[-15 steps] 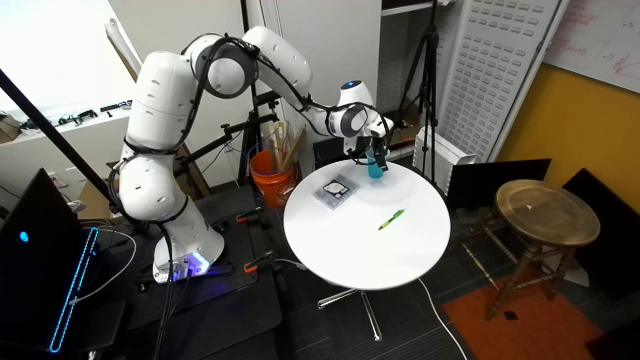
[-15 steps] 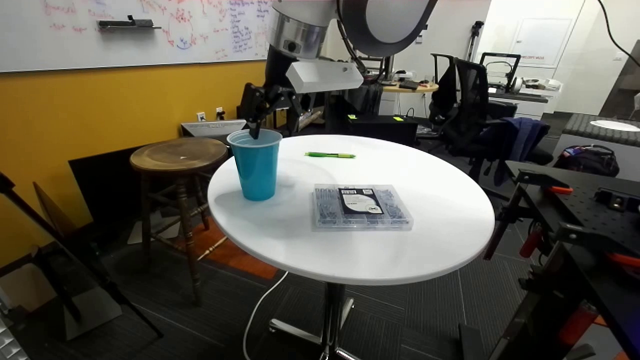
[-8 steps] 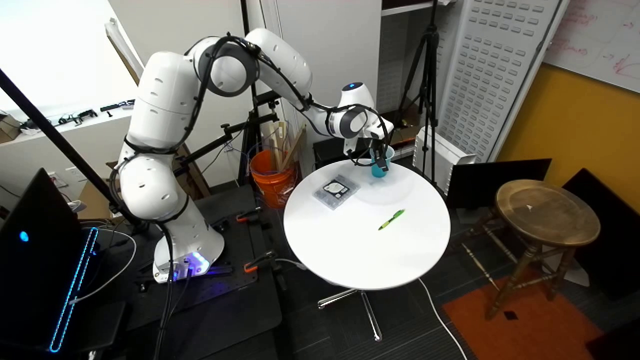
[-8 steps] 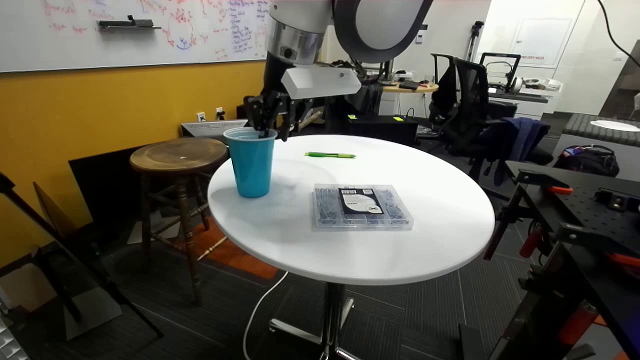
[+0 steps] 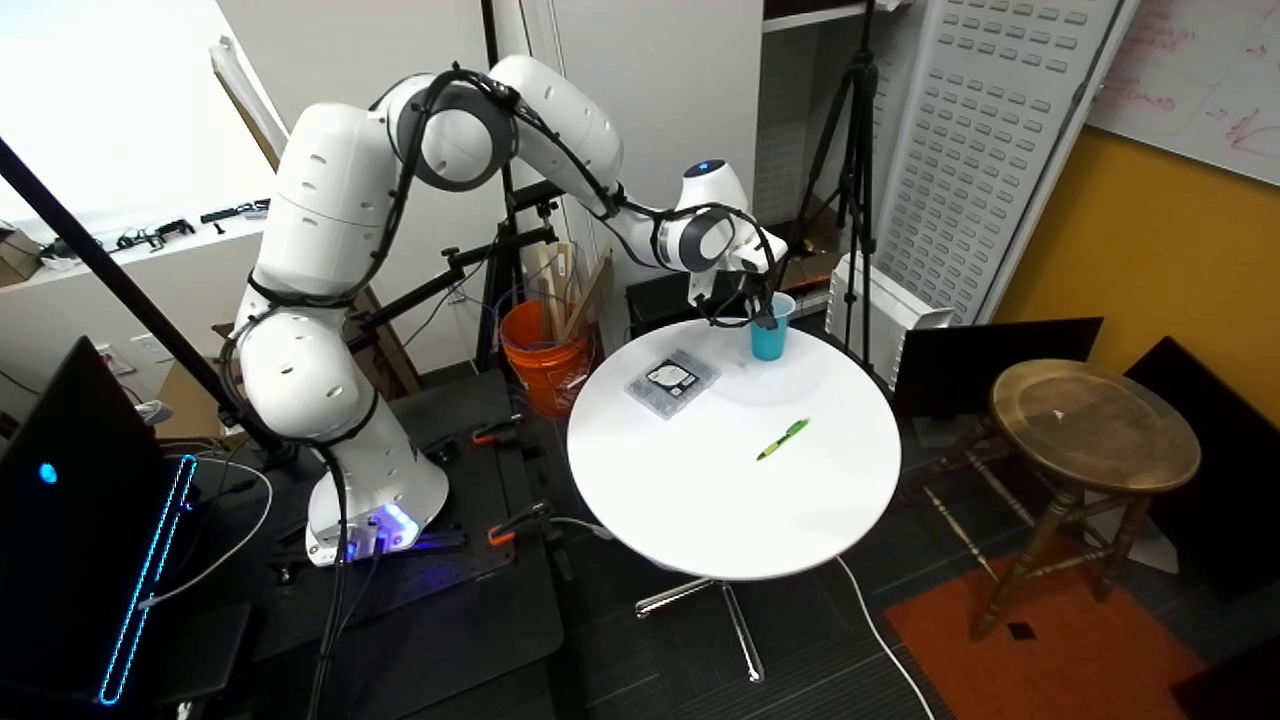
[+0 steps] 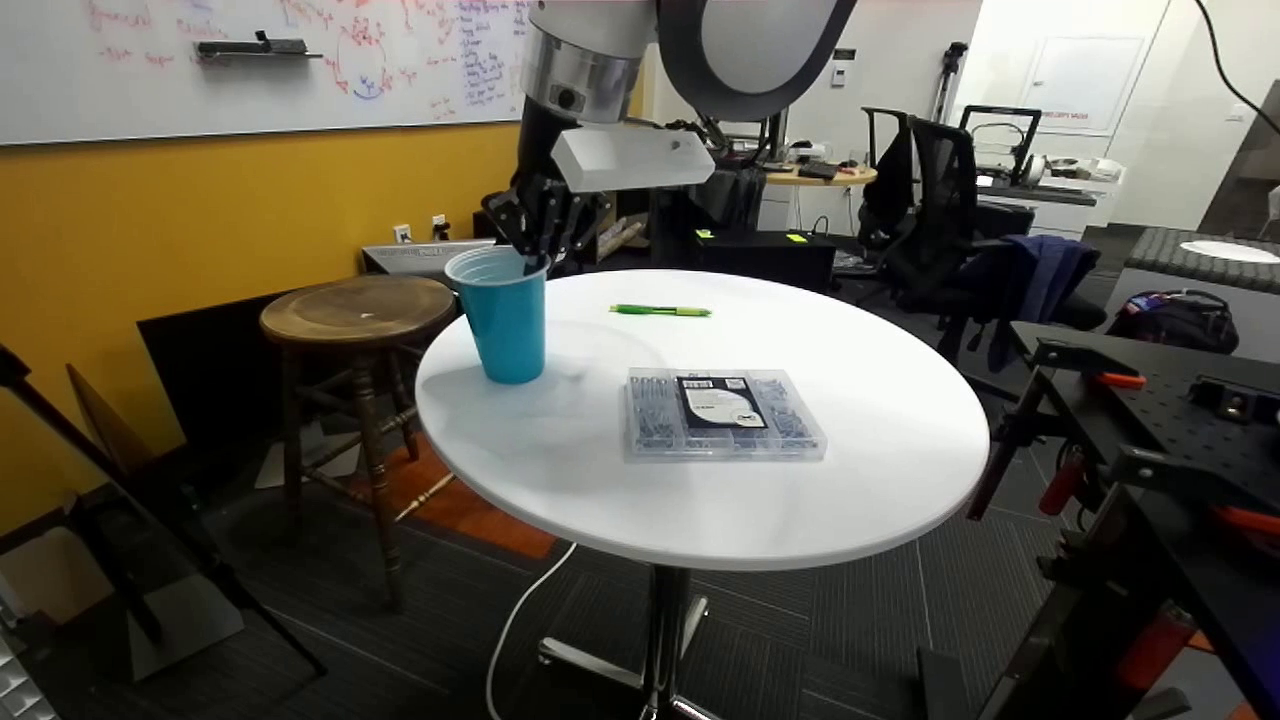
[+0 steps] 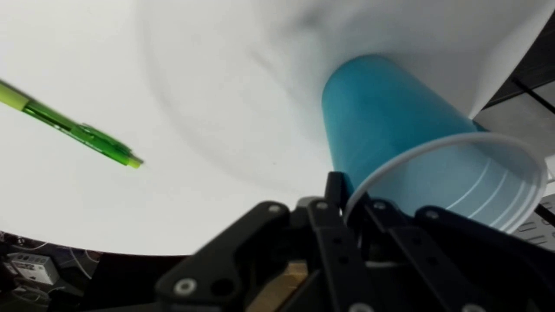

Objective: Move the light blue cup to the right

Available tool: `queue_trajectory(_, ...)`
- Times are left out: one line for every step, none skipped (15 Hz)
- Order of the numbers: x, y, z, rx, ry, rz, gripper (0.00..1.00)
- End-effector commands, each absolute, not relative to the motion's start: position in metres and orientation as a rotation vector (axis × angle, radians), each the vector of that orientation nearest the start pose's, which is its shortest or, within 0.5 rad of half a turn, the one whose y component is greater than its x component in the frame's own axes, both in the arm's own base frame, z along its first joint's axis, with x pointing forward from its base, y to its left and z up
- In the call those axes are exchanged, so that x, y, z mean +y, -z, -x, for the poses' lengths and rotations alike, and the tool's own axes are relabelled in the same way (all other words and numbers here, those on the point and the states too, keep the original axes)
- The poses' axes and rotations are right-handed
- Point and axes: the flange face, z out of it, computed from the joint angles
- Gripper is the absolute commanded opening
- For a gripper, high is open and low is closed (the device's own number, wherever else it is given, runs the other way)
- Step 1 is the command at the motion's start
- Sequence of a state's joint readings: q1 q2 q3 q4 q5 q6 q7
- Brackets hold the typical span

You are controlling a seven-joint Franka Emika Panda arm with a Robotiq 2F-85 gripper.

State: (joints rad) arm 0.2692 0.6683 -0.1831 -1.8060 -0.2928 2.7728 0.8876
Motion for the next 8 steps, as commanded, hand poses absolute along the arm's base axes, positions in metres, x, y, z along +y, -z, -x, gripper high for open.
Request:
queue_trajectory(0.086,-0.215,-0.675,0.754,0.587,3.107,0.01)
queue_trajectory(0.087,-0.218,-0.674,0.759,0.587,3.114,0.01)
queue_trajectory(0.087,-0.223,-0.671,0.761,0.595,3.116,0.01)
queue_trajectory(0.086,-0.229,-0.667,0.769,0.607,3.121,0.01)
queue_trajectory(0.084,-0.234,-0.665,0.779,0.617,3.125,0.01)
queue_trajectory(0.081,-0.241,-0.662,0.789,0.636,3.123,0.01)
queue_trajectory(0.078,-0.249,-0.658,0.803,0.654,3.119,0.01)
queue_trajectory(0.074,-0.257,-0.653,0.818,0.670,3.116,0.01)
